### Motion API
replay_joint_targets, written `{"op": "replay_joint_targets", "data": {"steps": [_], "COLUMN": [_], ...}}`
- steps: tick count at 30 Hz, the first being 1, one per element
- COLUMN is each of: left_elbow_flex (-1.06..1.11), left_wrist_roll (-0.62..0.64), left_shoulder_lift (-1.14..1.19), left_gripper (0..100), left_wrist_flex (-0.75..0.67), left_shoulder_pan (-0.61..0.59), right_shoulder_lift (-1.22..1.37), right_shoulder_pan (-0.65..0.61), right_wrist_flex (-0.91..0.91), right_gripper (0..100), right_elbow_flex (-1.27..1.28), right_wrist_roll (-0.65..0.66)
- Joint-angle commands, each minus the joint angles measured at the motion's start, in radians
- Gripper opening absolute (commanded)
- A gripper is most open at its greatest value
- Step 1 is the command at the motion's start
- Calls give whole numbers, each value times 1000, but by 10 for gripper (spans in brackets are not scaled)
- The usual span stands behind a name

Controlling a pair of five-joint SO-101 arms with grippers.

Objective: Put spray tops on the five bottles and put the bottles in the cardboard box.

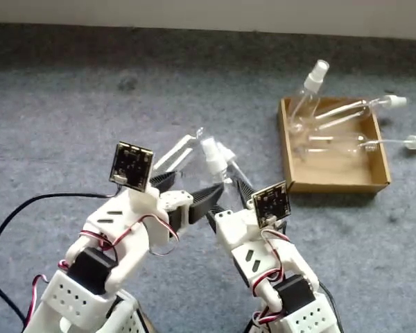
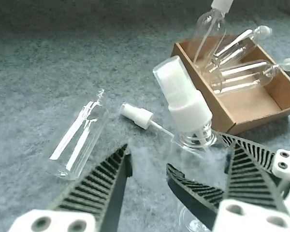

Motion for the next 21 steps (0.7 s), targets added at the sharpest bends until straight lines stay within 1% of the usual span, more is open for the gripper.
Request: {"op": "replay_joint_targets", "data": {"steps": [1,3,5,10,15,17,19,21], "left_elbow_flex": [-162,-196,-191,-111,-2,48,90,114], "left_wrist_roll": [-3,-3,-3,-5,-5,-5,-5,-5], "left_shoulder_lift": [-13,-30,-61,-188,-371,-450,-498,-489], "left_gripper": [284,284,284,284,274,213,114,5], "left_wrist_flex": [32,72,117,221,239,239,233,232], "left_shoulder_pan": [-108,-137,-139,-139,-139,-139,-137,-137], "right_shoulder_lift": [-21,-21,-21,-18,-16,-16,-16,-16], "right_shoulder_pan": [21,18,21,22,22,51,102,133], "right_wrist_flex": [-30,-56,-97,-171,-248,-303,-355,-394], "right_gripper": [30,30,30,30,30,30,30,30], "right_elbow_flex": [82,76,68,-12,-108,-143,-168,-185], "right_wrist_roll": [40,107,146,155,155,155,150,150]}}
